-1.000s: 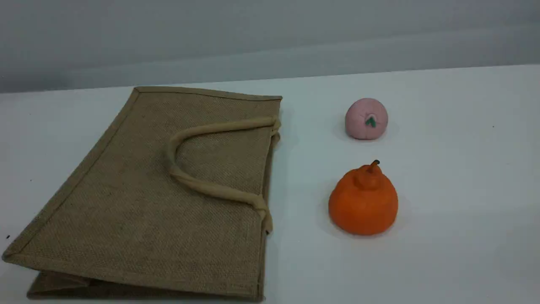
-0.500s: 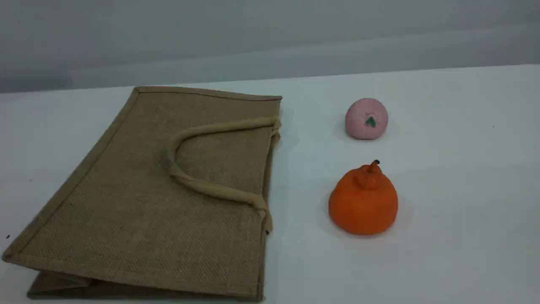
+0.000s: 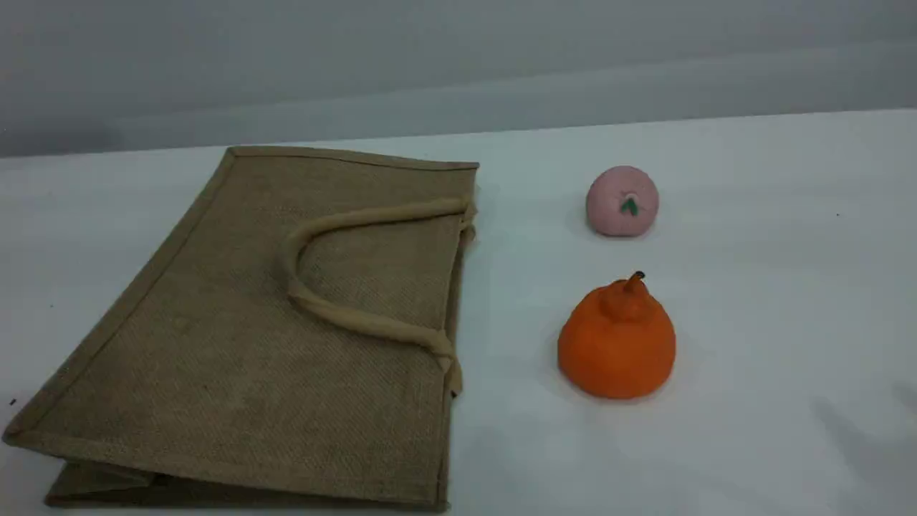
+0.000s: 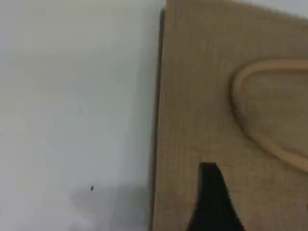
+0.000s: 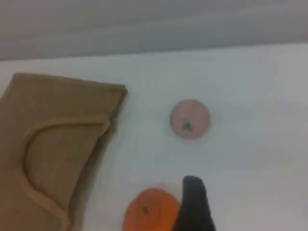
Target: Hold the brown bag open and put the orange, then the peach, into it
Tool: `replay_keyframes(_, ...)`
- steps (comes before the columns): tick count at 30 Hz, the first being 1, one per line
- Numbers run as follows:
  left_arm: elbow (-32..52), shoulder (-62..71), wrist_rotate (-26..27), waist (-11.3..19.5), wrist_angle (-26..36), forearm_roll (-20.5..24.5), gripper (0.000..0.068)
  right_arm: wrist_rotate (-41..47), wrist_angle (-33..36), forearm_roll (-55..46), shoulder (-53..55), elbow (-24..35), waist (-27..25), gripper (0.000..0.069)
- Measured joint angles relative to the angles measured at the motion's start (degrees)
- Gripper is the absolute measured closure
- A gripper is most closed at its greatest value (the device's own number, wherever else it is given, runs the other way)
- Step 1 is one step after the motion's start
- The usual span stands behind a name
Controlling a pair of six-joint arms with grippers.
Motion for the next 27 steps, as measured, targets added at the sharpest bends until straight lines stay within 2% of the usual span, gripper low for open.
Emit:
replay_keyframes(9, -6.02, 20.22, 0.28, 0.00, -3.14, -4.28, 0.0272, 0.00, -0.61, 2.35, 17.70, -8.53, 0.00, 0.0223)
replay_keyframes(13, -9.75, 28.04, 0.38, 0.00, -3.14, -6.24, 0.0272, -0.79, -3.22, 4.21, 23.48, -9.95, 0.05, 0.0223)
replay_keyframes(23, -19.89, 44.41, 10.12, 0.00, -2.96, -19.09, 0.0272, -0.85, -5.75, 5.64, 29.50, -9.90, 0.05, 0.0223)
replay_keyframes(27, -23.23, 49.78, 11.41, -0.07, -2.68, -21.12, 0.0272, -0.85, -6.60, 5.52, 29.76, -9.90, 0.05, 0.0223)
